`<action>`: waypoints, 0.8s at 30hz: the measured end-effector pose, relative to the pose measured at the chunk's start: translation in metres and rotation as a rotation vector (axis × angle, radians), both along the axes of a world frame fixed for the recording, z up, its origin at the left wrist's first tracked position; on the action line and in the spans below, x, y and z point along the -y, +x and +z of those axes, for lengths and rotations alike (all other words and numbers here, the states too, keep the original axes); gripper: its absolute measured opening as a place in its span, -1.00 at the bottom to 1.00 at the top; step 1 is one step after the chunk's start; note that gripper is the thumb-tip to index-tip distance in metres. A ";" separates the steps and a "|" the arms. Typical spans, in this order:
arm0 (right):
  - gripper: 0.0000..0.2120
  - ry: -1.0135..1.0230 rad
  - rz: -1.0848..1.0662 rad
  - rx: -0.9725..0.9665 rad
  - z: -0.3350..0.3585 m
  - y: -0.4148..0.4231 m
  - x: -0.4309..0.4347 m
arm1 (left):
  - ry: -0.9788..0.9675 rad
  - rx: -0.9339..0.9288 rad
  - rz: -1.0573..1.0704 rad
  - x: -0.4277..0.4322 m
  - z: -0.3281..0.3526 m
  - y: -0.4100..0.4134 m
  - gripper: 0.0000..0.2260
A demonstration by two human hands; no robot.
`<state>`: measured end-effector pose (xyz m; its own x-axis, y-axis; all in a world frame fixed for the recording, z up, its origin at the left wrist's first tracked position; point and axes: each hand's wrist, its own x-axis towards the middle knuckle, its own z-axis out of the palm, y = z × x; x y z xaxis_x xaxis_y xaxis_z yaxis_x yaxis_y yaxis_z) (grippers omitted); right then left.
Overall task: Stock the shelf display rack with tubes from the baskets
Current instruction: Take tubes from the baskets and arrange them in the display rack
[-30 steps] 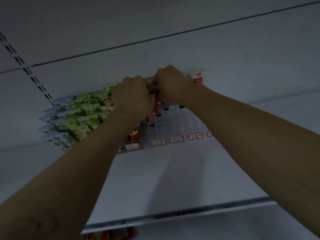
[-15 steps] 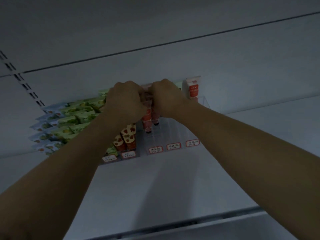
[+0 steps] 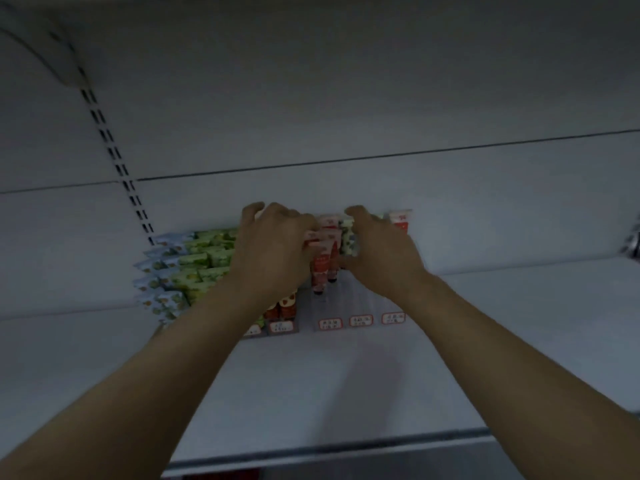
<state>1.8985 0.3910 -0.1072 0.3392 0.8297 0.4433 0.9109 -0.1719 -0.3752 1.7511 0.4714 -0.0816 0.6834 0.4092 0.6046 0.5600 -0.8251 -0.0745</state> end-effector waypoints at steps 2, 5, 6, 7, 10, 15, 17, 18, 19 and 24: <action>-0.42 -0.048 0.004 0.010 0.008 -0.010 0.032 | 0.098 -0.026 -0.030 0.020 -0.001 -0.020 -0.86; -0.42 -0.202 0.031 0.048 0.013 -0.033 0.080 | 0.103 -0.135 -0.019 0.055 -0.013 -0.055 -0.84; -0.44 -0.271 0.053 0.066 0.012 -0.041 0.093 | 0.091 -0.157 -0.022 0.067 -0.022 -0.067 -0.84; -0.47 -0.336 0.081 0.082 0.011 -0.050 0.107 | 0.060 -0.183 -0.022 0.079 -0.031 -0.079 -0.81; -0.55 -0.478 0.163 0.118 -0.004 -0.076 0.146 | -0.037 -0.220 -0.067 0.113 -0.066 -0.107 -0.74; -0.55 -0.740 0.248 0.151 -0.069 -0.107 0.193 | -0.230 -0.319 -0.163 0.169 -0.135 -0.124 -0.71; -0.54 -0.898 0.264 0.128 -0.105 -0.113 0.205 | -0.342 -0.404 -0.129 0.184 -0.167 -0.122 -0.69; -0.54 -0.974 0.272 0.143 -0.124 -0.114 0.211 | -0.398 -0.457 -0.111 0.190 -0.185 -0.120 -0.68; -0.55 -1.044 0.281 0.167 -0.143 -0.115 0.216 | -0.451 -0.521 -0.096 0.195 -0.202 -0.117 -0.68; -0.64 -1.287 0.235 0.065 -0.232 -0.104 0.234 | -0.611 -0.810 -0.078 0.214 -0.281 -0.105 -0.71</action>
<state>1.7945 0.1571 -0.3390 0.1372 0.7047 -0.6961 0.9781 -0.2073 -0.0171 1.6456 0.2570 -0.3623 0.8323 0.4299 -0.3499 0.4714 -0.8810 0.0390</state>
